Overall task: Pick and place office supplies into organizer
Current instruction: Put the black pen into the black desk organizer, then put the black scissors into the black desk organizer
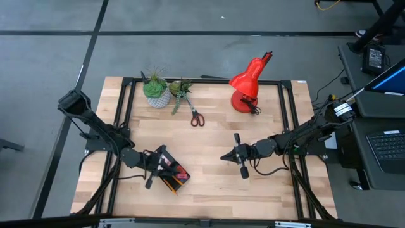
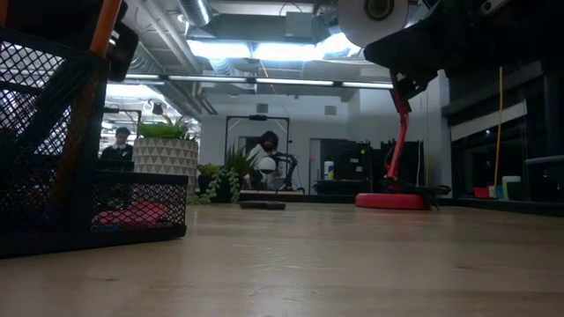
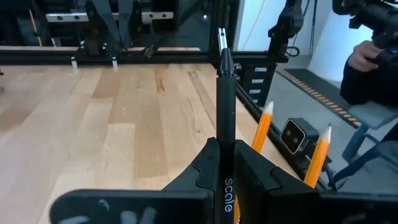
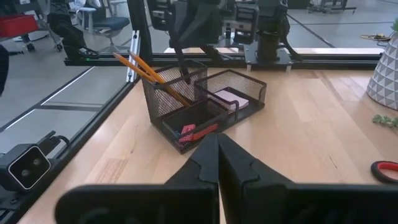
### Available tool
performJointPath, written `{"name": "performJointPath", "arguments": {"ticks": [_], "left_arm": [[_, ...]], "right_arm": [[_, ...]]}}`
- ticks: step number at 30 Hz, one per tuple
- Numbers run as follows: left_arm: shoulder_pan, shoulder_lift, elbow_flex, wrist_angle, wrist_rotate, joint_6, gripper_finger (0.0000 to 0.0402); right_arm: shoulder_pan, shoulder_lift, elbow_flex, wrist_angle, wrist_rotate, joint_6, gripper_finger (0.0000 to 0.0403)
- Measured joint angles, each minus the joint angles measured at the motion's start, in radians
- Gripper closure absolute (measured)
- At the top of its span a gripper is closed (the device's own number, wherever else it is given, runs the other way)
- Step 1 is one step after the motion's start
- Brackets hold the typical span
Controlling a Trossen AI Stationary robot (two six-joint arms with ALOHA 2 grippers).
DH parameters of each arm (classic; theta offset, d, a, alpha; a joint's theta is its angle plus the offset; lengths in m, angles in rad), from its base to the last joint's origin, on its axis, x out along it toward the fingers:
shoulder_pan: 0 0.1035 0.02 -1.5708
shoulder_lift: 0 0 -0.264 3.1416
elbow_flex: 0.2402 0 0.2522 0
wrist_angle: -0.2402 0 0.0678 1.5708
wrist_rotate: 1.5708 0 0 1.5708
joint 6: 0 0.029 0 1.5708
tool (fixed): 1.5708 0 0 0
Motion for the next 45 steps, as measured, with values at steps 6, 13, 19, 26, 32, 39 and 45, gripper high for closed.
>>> {"name": "performJointPath", "arguments": {"ticks": [6,13,19,26,32,39,45], "left_arm": [[0.000,0.000,-0.006,-0.007,0.003,0.000,0.0379],[0.000,0.000,-0.006,-0.063,0.011,-0.013,0.0372],[0.000,0.000,-0.006,-0.063,0.011,-0.015,0.0360],[0.000,0.000,-0.006,-0.062,0.011,0.000,0.0335],[0.000,0.000,-0.006,-0.062,0.008,0.000,0.0309],[0.000,0.000,-0.006,-0.060,-0.032,0.004,0.0291],[0.001,-0.009,0.002,-0.053,-0.034,0.003,0.0290]], "right_arm": [[0.000,0.000,0.000,0.000,0.000,0.000,0.0402],[0.000,0.000,0.000,-0.001,0.000,-0.001,0.0402],[0.000,0.000,0.000,-0.001,0.000,-0.001,0.0402],[0.000,0.000,0.000,-0.001,0.000,-0.002,0.0402],[0.000,0.000,0.000,-0.002,0.000,-0.003,0.0402],[0.000,0.000,0.000,-0.002,0.000,0.000,0.0402],[0.000,0.000,0.000,-0.002,-0.001,0.001,0.0402]]}}
